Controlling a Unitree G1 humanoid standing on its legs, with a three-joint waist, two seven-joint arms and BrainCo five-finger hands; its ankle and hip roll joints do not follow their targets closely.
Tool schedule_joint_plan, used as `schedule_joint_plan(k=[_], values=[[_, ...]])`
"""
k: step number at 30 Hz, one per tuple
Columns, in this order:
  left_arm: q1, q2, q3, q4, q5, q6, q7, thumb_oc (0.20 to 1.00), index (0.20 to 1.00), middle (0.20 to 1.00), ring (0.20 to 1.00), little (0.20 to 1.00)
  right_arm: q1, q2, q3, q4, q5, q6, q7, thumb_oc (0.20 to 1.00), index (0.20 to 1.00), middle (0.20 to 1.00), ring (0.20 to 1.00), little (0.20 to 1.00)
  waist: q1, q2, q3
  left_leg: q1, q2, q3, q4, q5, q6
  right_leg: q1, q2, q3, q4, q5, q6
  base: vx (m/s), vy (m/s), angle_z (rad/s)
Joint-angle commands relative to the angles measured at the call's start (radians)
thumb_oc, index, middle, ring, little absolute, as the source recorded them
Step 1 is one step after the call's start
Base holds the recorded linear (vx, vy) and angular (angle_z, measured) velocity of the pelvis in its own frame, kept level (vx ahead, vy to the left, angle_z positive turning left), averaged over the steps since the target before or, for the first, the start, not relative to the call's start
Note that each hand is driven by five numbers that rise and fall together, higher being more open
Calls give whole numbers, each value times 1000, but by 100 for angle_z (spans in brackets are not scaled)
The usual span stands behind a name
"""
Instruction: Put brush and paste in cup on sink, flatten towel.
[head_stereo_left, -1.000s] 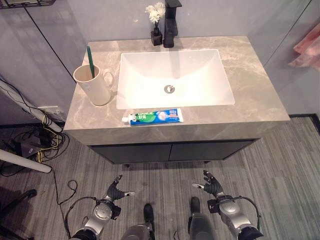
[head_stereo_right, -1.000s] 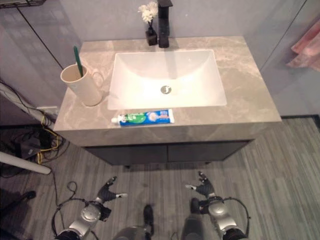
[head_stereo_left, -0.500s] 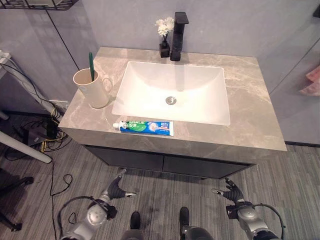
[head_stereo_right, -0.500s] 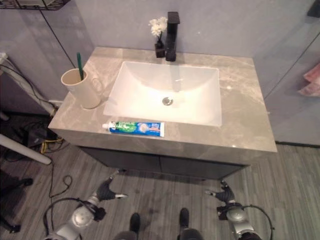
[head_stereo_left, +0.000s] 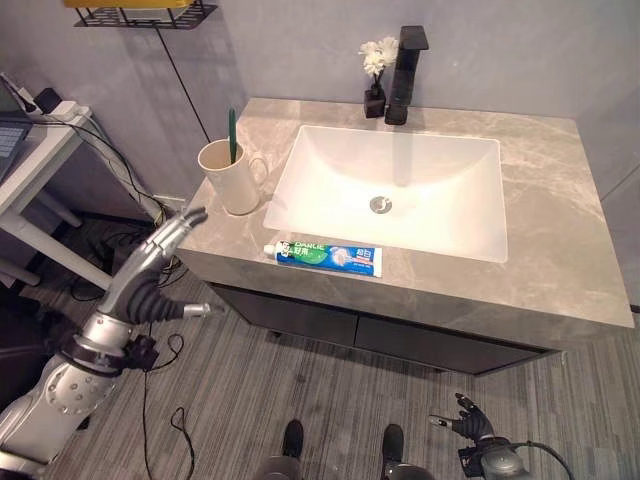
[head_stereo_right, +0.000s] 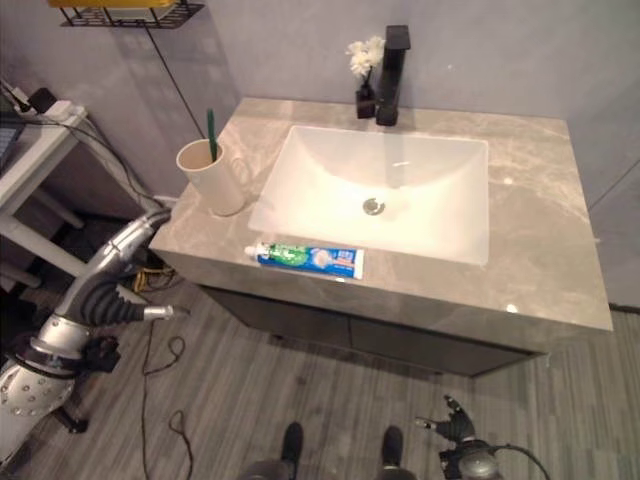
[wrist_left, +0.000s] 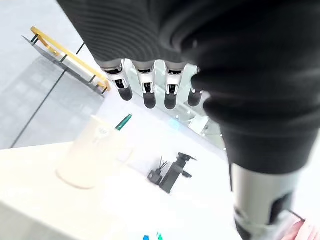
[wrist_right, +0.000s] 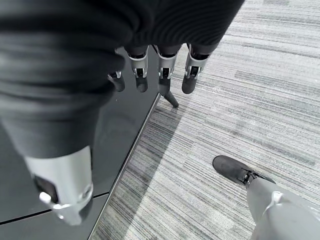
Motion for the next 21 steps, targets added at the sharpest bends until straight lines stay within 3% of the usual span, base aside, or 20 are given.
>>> schedule_joint_plan(k=[1,3,7,10,21], values=[[-101,-23,-15,37,-73,-9,-10,1000,1000,1000,1000,1000,-21,-26,-2,-76,-10,-11,5,1000,1000,1000,1000,1000,-38,-12,30,-3,-21,42,16,1,11,-30,-80,61,47,3,92,-56,31,-28],[-132,-16,-34,47,-72,-6,-18,1000,1000,1000,1000,1000,-13,-36,-14,-92,-5,-11,4,1000,1000,1000,1000,1000,-42,-2,41,-9,-22,52,15,1,11,-44,-80,74,44,11,94,-62,46,-27],[-155,-40,-57,110,-93,5,-40,1000,1000,1000,1000,1000,12,-123,15,-243,-173,-6,-12,1000,1000,1000,1000,1000,-67,21,64,-24,-29,106,13,-3,13,-93,-81,139,4,57,110,-27,51,-39],[-172,-42,-72,148,-85,15,-42,1000,1000,1000,1000,1000,31,-133,1,-251,-173,-5,-11,1000,1000,1000,1000,1000,-78,26,66,-33,-31,131,13,-3,11,-120,-84,163,-1,70,119,-19,45,-34],[-250,-92,-90,331,-74,51,-31,1000,1000,1000,1000,1000,45,-121,0,-313,-188,-14,-3,1000,1000,1000,1000,1000,-114,6,46,-59,-24,173,13,-3,4,-165,-84,188,-1,80,129,4,-1,-14]])
